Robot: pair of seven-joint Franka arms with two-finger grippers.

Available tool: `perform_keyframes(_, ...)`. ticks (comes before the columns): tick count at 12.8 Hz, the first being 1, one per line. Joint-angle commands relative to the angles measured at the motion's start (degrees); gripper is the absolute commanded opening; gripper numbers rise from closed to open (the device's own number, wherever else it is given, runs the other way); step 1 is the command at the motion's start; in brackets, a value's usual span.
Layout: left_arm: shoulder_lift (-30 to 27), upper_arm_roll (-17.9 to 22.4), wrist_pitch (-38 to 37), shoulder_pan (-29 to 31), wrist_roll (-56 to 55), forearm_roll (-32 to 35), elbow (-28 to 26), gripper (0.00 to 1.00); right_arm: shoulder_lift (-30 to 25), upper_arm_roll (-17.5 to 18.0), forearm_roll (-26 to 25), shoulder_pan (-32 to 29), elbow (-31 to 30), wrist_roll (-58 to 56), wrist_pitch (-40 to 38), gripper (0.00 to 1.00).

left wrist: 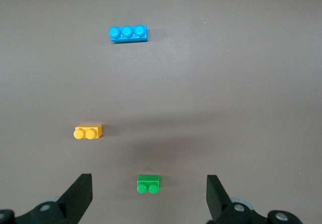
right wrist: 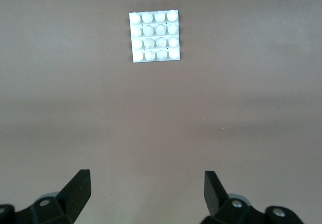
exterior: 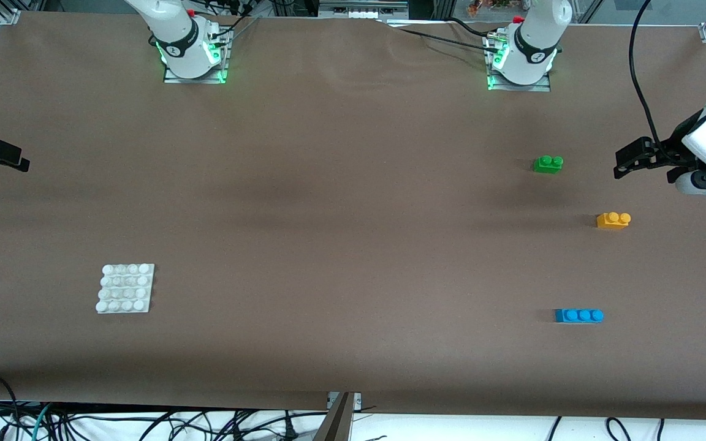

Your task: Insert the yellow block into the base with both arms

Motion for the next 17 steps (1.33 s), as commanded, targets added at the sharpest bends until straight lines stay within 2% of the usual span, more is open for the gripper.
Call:
perform_keyframes(1, 0.75, -0.26, -1.46, 0.10, 0.45, 0.76, 1.80, 1.00, -0.02, 0.73, -0.58, -0.79, 0.23, 0.31, 0.11, 1.00)
perform_keyframes(10, 0.75, -0.26, -1.46, 0.10, 0.36, 0.68, 1.80, 1.00, 0.51, 0.64, -0.84, -0.79, 0.22, 0.48, 0.37, 1.00)
perform_keyframes(13, 0.75, -0.26, -1.46, 0.10, 0.36, 0.76, 1.80, 1.00, 4.98, 0.64, -1.98, -0.88, 0.14, 0.40, 4.75, 1.00)
perform_keyframes(17, 0.75, -0.26, -1.46, 0.02, 0.36, 0.68, 1.80, 1.00, 13.58, 0.73, -1.72, -0.79, 0.14, 1.01, 10.20, 1.00)
